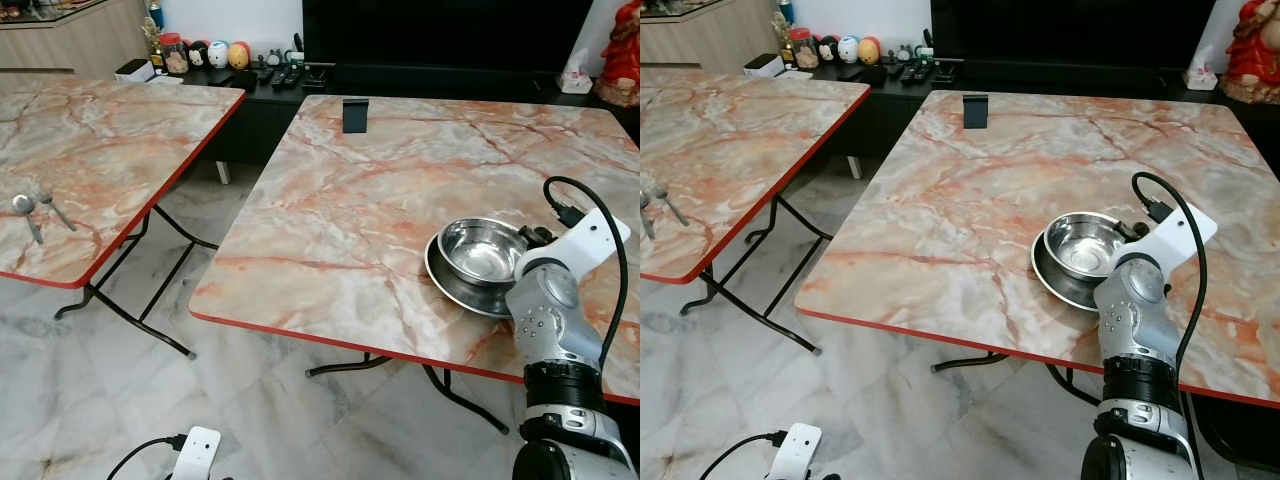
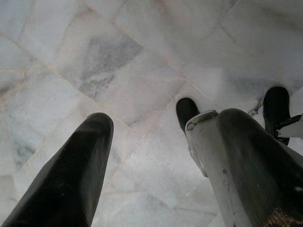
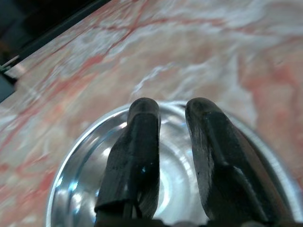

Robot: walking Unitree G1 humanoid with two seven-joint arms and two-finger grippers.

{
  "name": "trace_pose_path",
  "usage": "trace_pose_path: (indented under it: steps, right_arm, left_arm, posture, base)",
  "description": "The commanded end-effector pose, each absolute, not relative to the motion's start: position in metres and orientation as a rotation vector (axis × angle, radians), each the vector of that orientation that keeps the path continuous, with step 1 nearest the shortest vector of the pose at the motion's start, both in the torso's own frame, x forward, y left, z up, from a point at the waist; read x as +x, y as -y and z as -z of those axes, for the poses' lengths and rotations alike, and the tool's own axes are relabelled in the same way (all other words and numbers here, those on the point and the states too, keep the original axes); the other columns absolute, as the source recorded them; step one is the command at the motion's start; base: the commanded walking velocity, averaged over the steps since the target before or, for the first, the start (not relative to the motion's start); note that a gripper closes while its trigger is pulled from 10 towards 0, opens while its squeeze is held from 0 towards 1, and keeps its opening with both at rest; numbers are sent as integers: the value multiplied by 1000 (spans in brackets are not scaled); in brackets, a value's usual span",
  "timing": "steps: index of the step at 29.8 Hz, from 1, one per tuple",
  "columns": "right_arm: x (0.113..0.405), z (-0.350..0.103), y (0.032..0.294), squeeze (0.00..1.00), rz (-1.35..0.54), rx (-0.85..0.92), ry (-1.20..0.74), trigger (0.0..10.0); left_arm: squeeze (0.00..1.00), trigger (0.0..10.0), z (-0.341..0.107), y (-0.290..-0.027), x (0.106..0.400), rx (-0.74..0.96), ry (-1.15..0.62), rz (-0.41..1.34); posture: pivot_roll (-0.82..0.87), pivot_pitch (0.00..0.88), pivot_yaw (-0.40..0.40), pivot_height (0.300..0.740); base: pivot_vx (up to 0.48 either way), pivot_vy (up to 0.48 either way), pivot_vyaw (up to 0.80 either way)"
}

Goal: Setting the table

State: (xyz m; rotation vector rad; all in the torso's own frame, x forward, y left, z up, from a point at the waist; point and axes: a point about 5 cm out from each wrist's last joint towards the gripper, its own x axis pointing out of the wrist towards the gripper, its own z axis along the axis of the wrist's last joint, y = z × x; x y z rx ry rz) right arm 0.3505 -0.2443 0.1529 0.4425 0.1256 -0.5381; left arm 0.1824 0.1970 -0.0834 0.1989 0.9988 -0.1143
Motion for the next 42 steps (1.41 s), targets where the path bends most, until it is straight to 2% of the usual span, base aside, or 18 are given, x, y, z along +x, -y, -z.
trace_pose_path:
  steps: [1,11,42]
  right_arm:
    - [357,-158,231,0,474,495,-132,10000]
    - [361,-149,212,0,425,507,-209,10000]
    - [356,-137,221,0,542,556,-254,10000]
  left_arm:
    - [0,10000,83,-201,181,197,-1008,103]
    - [0,10000,84,-201,181,193,-1014,111]
    - [0,10000,84,-200,180,188,-1018,116]
  posture:
    - [-6,0,48,731]
    - [-7,0,50,731]
    - [-6,0,47,731]
  base:
    - [0,0,0]
    - [0,0,0]
    - [0,0,0]
